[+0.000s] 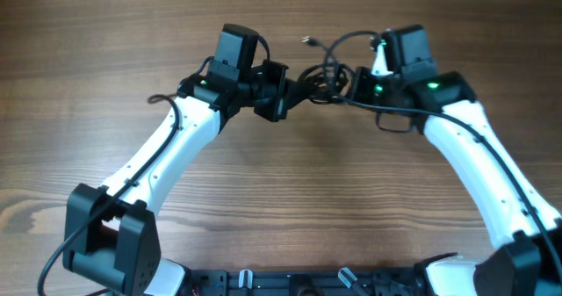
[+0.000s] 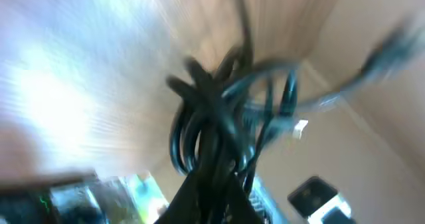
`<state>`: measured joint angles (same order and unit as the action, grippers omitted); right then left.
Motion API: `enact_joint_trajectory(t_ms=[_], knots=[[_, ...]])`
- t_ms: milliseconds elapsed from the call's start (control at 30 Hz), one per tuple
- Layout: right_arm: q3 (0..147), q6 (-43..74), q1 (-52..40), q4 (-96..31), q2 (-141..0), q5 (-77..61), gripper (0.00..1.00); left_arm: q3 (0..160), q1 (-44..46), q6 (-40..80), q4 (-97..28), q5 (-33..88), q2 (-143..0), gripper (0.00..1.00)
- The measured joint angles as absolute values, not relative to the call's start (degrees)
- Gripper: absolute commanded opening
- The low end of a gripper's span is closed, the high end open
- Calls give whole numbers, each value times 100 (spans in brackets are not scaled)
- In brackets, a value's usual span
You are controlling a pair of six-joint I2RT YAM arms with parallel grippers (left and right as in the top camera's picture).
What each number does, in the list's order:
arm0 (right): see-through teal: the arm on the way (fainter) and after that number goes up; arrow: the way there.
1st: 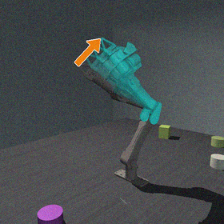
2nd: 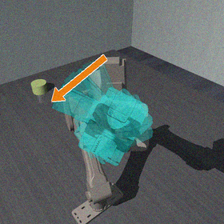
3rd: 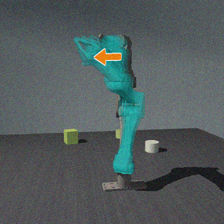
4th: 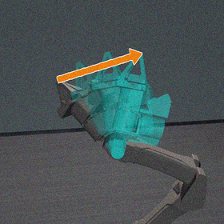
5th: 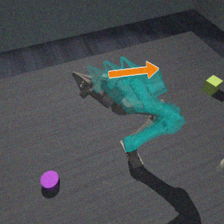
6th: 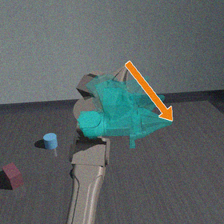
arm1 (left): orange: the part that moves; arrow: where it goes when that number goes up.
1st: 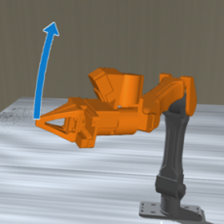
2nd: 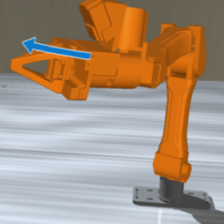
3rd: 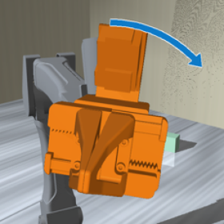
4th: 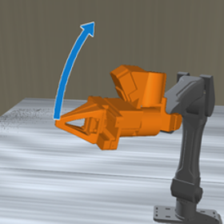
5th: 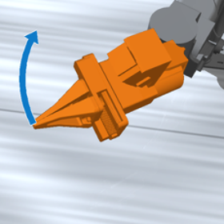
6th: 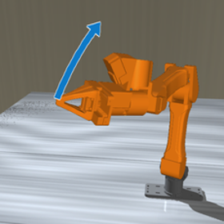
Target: Untangle cables
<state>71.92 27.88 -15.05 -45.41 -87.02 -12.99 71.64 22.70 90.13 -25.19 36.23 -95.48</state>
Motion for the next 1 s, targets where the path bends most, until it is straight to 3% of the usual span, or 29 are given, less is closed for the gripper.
enact_joint_trajectory(t_ms=[233, 433, 667, 700, 767, 800, 1000], knots=[[7196, 1955, -1219, -5966, -8652, -1317, 4, 7172, 1885, 6661, -3446, 368, -9539, 4], [7196, 1087, -1223, -5649, -8652, -2134, 8, 7175, 2106, 5675, -3795, 513, -9539, 4], [7194, 976, -1505, -4805, -8663, -2403, 10, 7175, 2115, 4901, -3430, 1284, -9539, 4], [7194, 1024, -1597, -4737, -8711, -2423, 15, 7175, 2099, 4860, -3430, 1326, -9539, 4], [7194, 1319, -1719, -4716, -8838, -2268, 50, 7175, 2099, 4718, -3354, 1345, -9539, 4], [7194, 1527, -1732, -4707, -8903, -2082, 57, 7175, 2099, 4637, -3312, 1345, -9539, 7], [7196, 1968, -1181, -4604, -8927, -1752, 63, 7172, 2349, 4165, -2917, 1343, -9616, 36]])
